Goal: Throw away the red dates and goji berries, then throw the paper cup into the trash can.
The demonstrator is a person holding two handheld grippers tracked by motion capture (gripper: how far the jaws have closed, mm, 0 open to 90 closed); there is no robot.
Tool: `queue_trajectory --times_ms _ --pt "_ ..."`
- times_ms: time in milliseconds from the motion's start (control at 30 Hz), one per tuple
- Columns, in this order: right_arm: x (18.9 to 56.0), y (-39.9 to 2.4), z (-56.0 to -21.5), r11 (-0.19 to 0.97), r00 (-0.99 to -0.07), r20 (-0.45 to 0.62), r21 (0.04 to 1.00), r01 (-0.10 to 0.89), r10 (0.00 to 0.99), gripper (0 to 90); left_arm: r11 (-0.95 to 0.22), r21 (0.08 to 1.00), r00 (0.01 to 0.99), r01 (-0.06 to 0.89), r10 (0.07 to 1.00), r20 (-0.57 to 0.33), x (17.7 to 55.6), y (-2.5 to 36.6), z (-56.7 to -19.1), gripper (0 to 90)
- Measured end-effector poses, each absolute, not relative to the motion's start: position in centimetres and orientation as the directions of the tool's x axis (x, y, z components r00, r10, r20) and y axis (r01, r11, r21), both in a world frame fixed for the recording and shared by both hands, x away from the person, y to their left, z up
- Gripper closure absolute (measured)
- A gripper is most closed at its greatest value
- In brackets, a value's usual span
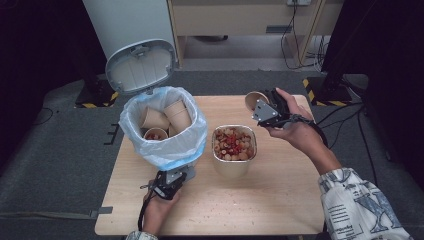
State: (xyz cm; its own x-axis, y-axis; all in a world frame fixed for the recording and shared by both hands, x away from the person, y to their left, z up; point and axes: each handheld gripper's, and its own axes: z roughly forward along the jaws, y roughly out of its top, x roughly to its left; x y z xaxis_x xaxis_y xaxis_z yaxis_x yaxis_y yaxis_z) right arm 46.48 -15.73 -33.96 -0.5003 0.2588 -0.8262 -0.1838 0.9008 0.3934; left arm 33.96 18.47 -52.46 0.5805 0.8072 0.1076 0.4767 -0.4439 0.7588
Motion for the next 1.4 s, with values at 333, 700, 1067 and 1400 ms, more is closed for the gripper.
queue_trajectory --times_ms 333,700,1067,1400 --pt "46.7 -16.7 -33.9 0.882 -0.521 -0.797 0.443 -0.161 0.306 33.3 -0.444 0.759 0.581 0.476 0.807 0.108 33.9 18.5 -52.5 89.8" --pt "47.0 -19.1 -34.2 0.831 -0.567 -0.713 0.550 -0.087 0.413 33.2 -0.442 0.760 0.581 0.477 0.807 0.105 34.0 18.5 -52.5 89.8" --pt "47.4 -20.6 -34.4 0.731 -0.658 -0.559 0.683 -0.020 0.504 33.2 -0.445 0.758 0.581 0.476 0.807 0.108 33.9 18.5 -52.4 89.8" --pt "48.1 -21.9 -34.7 0.605 -0.733 -0.374 0.794 0.064 0.568 33.1 -0.444 0.759 0.581 0.477 0.807 0.107 33.9 18.5 -52.5 89.8"
